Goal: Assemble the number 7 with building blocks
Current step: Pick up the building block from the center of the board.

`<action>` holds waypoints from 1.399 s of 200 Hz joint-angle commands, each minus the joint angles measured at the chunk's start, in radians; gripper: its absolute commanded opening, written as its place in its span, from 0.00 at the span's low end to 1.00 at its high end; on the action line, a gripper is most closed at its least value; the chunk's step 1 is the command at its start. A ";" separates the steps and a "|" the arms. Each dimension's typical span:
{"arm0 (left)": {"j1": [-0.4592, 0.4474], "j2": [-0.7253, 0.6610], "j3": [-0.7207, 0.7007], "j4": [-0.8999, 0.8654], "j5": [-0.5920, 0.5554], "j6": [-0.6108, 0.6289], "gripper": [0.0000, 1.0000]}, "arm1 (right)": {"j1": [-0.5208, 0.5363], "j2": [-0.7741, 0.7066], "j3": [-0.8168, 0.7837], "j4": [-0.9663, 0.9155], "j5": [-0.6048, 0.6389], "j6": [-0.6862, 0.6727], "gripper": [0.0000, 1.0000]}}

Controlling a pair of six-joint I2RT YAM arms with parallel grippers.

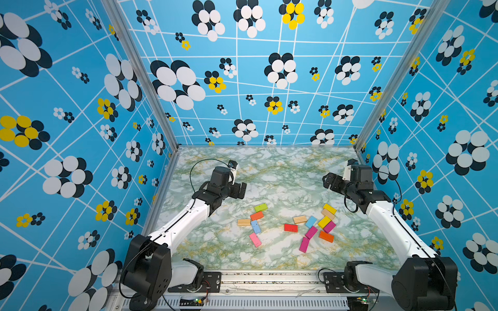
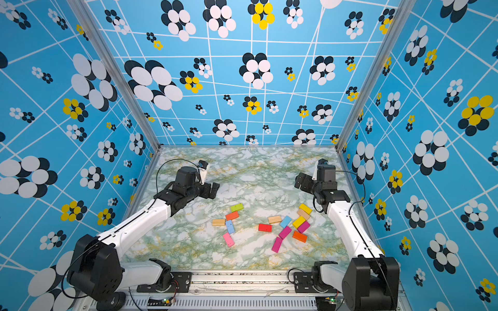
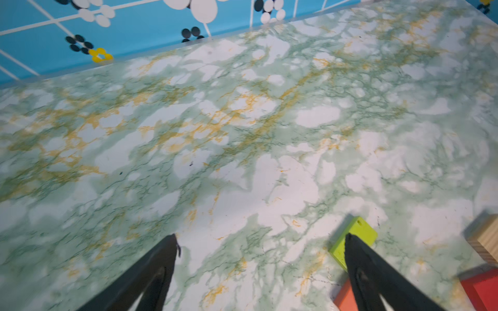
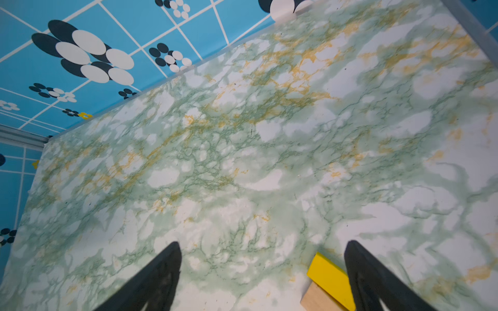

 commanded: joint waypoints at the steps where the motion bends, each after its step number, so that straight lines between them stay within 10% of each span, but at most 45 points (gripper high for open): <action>1: -0.042 0.048 0.057 -0.126 0.070 0.089 0.99 | 0.000 0.007 0.025 -0.115 -0.101 0.040 0.96; 280: -0.213 0.588 0.508 -0.501 0.170 0.381 0.97 | 0.062 -0.025 0.011 -0.165 -0.150 0.079 0.97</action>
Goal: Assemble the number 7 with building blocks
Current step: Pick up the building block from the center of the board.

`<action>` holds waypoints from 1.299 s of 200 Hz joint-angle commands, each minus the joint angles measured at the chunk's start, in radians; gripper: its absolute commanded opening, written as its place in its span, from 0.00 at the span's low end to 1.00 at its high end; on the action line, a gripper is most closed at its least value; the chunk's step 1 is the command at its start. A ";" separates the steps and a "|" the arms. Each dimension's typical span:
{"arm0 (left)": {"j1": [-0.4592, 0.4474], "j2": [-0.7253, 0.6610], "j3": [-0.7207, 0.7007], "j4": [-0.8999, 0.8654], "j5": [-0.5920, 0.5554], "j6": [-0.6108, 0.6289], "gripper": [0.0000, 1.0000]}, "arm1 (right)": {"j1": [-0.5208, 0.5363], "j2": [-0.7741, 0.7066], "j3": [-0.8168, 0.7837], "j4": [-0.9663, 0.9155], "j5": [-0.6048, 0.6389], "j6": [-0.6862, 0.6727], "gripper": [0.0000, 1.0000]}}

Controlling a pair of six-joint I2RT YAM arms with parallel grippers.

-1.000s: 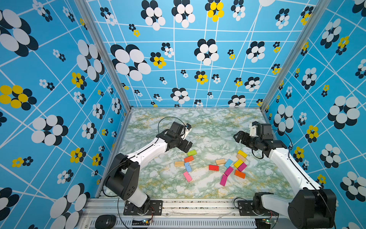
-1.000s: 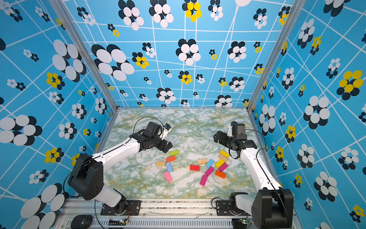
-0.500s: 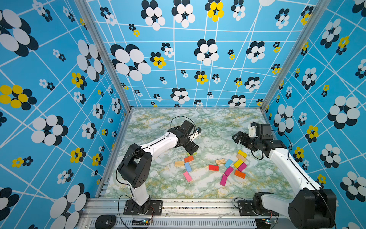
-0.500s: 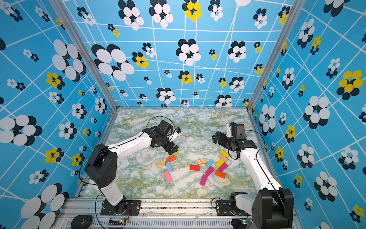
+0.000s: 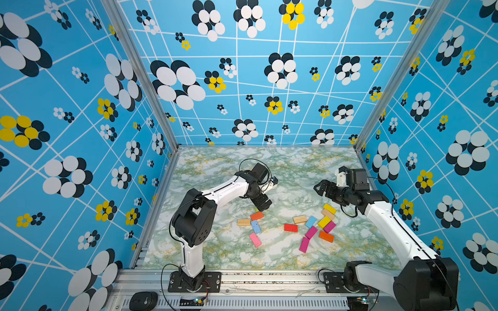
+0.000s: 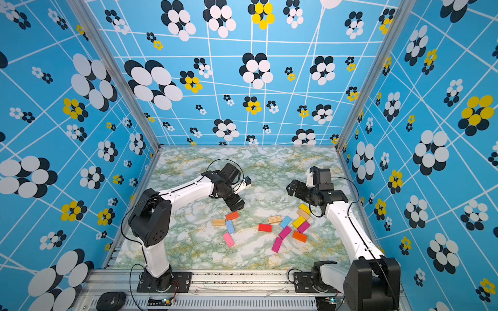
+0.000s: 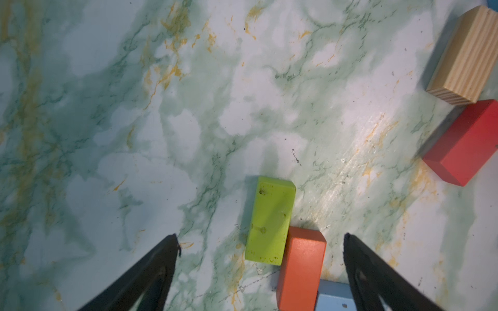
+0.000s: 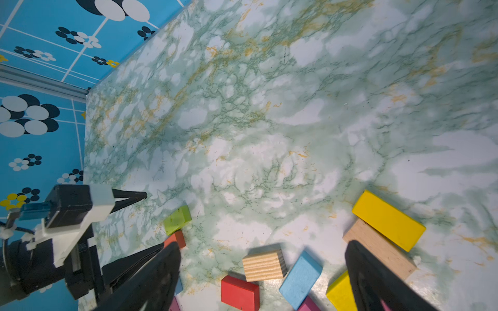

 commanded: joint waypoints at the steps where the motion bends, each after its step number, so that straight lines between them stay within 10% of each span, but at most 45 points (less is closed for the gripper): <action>1: -0.005 0.030 0.034 -0.043 0.028 0.024 0.97 | 0.012 -0.016 0.011 -0.014 0.006 0.014 0.97; 260: 0.004 0.207 0.116 -0.152 0.012 0.053 0.58 | 0.077 -0.042 0.000 -0.017 0.069 0.017 0.97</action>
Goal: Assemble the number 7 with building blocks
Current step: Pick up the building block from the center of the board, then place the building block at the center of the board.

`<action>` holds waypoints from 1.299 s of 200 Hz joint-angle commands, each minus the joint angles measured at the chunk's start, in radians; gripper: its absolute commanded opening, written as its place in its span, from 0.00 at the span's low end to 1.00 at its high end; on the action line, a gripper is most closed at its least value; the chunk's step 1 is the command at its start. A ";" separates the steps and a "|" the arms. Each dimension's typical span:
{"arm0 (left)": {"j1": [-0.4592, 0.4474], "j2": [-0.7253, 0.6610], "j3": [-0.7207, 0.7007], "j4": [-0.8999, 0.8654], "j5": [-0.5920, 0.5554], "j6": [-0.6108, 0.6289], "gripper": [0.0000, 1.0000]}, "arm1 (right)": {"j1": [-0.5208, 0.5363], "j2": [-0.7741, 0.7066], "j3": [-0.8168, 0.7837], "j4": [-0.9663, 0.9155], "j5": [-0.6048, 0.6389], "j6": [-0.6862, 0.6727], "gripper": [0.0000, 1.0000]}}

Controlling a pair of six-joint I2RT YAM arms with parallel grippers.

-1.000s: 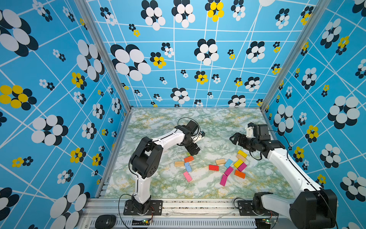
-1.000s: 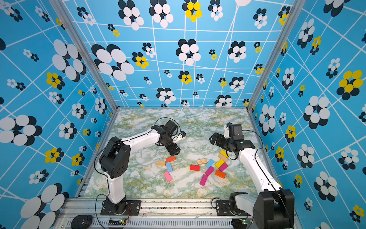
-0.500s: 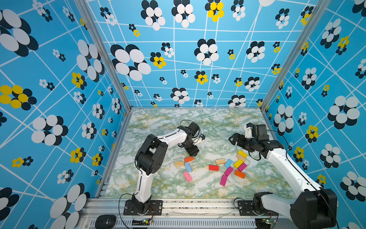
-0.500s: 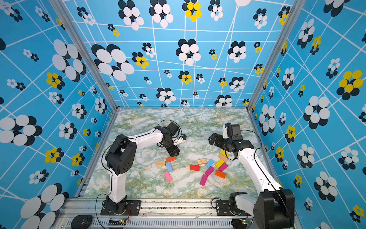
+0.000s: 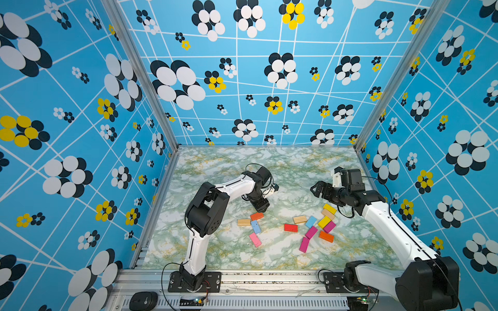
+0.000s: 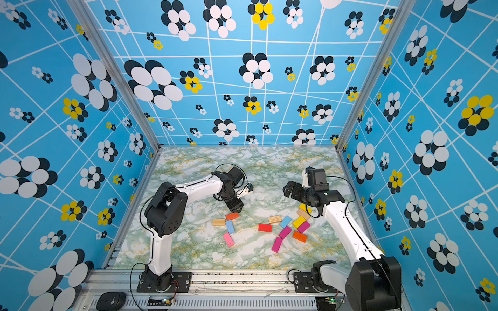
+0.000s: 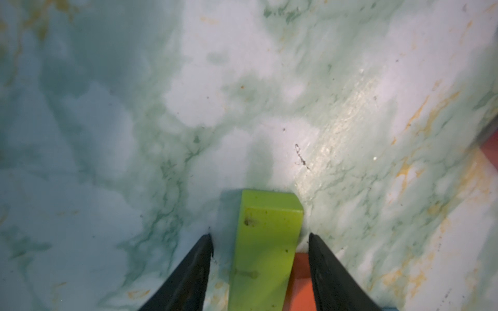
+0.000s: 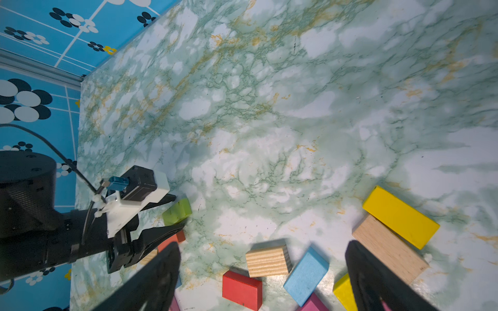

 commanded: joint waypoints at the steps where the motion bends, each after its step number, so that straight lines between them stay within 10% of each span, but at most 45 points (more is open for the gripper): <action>1: 0.004 0.043 0.030 -0.053 -0.009 0.015 0.58 | 0.009 -0.036 0.000 -0.015 0.023 0.003 0.97; 114: 0.001 0.026 0.049 -0.054 -0.093 0.059 0.24 | 0.010 -0.054 0.003 -0.014 0.020 0.011 0.98; 260: 0.031 0.000 0.123 -0.054 -0.155 0.321 0.17 | 0.041 -0.026 0.034 -0.025 0.018 0.041 0.98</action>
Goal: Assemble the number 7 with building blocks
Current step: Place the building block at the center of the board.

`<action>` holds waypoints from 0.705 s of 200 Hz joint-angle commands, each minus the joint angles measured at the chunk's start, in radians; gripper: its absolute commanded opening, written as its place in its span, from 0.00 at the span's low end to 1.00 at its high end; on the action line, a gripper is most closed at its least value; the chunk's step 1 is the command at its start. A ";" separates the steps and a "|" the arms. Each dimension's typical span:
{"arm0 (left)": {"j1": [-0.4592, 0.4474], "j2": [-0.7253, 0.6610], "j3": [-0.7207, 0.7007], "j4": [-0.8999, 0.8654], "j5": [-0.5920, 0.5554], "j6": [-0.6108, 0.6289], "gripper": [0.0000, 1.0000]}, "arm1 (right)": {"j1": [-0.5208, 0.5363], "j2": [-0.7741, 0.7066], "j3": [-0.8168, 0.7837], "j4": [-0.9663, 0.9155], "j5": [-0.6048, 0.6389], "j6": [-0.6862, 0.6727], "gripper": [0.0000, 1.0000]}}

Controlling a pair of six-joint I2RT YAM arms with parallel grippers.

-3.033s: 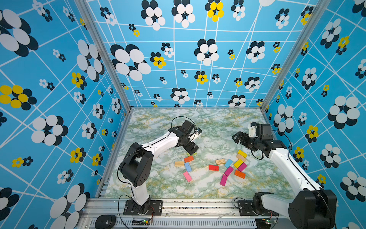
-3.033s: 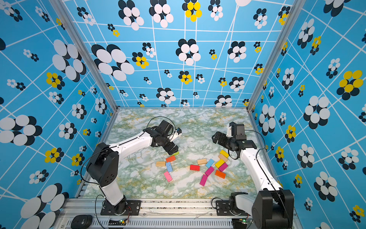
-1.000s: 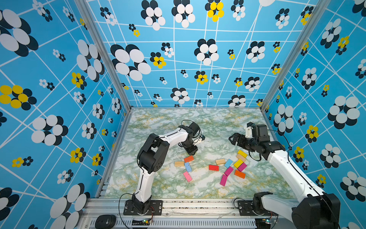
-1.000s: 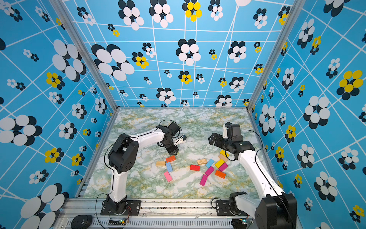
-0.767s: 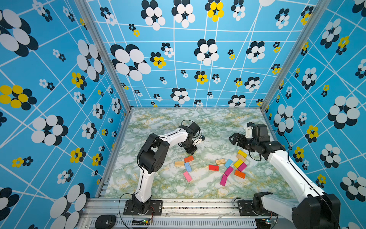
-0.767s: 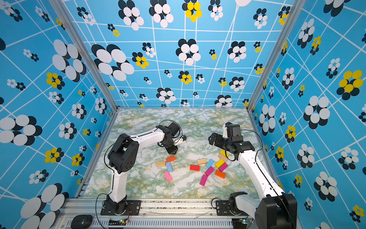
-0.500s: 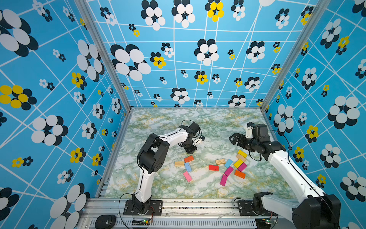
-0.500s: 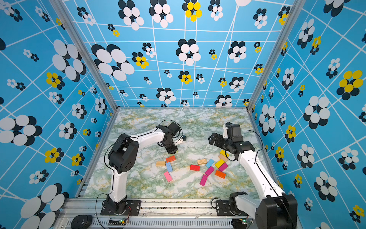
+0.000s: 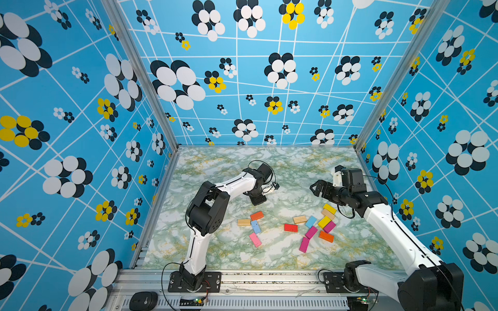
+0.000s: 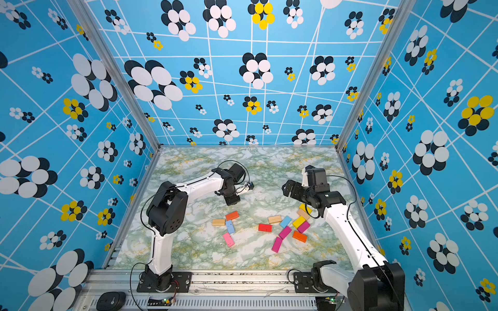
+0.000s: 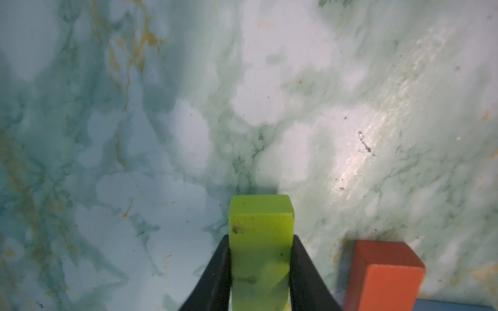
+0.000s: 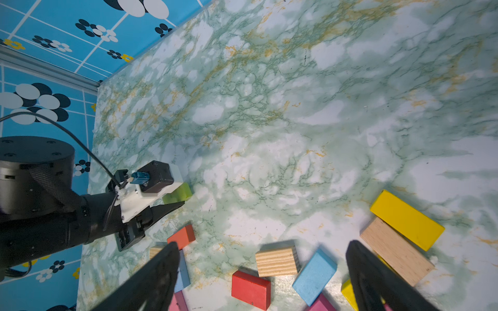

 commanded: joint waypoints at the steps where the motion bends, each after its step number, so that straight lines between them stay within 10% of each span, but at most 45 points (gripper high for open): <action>1: 0.023 -0.018 0.040 -0.026 0.024 0.122 0.17 | 0.017 0.008 0.022 -0.024 0.011 0.020 0.98; 85: 0.092 -0.041 -0.053 -0.009 0.123 0.509 0.16 | 0.035 -0.003 0.012 -0.052 0.029 0.022 0.98; 141: 0.130 0.011 -0.034 -0.040 0.163 0.535 0.18 | 0.041 -0.012 0.013 -0.068 0.042 0.024 0.98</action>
